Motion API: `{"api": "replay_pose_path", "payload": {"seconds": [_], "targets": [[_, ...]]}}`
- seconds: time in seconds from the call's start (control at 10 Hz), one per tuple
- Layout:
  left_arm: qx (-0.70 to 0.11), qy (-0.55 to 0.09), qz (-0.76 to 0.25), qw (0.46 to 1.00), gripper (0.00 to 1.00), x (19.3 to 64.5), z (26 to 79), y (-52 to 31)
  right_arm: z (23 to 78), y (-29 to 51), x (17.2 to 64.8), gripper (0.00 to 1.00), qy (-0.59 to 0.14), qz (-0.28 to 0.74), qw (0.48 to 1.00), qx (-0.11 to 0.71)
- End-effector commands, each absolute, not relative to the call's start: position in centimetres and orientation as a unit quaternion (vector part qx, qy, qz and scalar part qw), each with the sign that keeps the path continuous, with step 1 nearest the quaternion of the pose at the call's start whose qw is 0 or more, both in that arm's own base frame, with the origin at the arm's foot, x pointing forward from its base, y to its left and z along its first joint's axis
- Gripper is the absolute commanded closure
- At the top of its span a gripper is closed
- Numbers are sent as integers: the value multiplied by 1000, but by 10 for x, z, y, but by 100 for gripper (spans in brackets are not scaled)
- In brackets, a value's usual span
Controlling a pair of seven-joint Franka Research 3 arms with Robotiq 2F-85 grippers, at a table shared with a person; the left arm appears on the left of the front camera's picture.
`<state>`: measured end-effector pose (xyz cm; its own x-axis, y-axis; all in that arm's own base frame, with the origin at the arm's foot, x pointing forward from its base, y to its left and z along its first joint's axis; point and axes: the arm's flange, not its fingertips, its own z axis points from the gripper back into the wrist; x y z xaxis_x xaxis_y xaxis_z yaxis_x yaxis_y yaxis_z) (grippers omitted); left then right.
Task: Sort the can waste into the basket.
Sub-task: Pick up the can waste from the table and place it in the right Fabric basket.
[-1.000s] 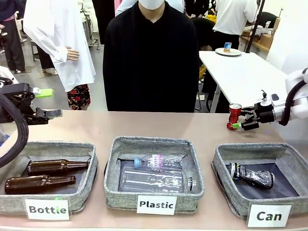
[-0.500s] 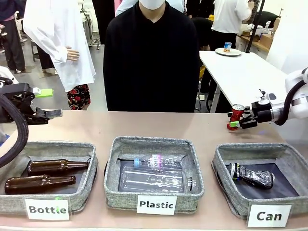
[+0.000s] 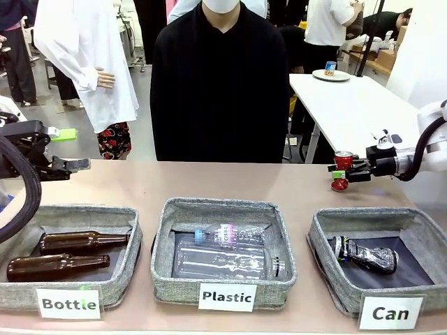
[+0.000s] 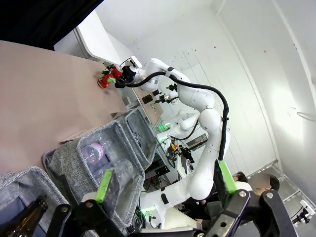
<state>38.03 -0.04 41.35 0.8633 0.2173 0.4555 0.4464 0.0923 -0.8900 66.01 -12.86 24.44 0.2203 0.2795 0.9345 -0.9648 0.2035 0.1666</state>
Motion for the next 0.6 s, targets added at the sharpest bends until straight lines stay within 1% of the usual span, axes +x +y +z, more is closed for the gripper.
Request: {"api": "replay_pose_path", "payload": {"seconds": [0.0,0.1,0.3,0.4,0.5], "targets": [[-671,-247,-77,695,0,381,416,0,259,-131,661,95,-394,481,652,434],[-671,-247,-77,695,0,381,416,0,272,-126,653,100,-389,488,652,431],[-671,-247,-77,695,0,381,416,0,325,-107,624,100,-389,506,665,387],[-671,-247,-77,695,0,381,416,0,360,-92,602,100,-368,506,686,372],[-671,-247,-77,695,0,381,416,0,388,-77,577,100,-336,526,693,362]]}}
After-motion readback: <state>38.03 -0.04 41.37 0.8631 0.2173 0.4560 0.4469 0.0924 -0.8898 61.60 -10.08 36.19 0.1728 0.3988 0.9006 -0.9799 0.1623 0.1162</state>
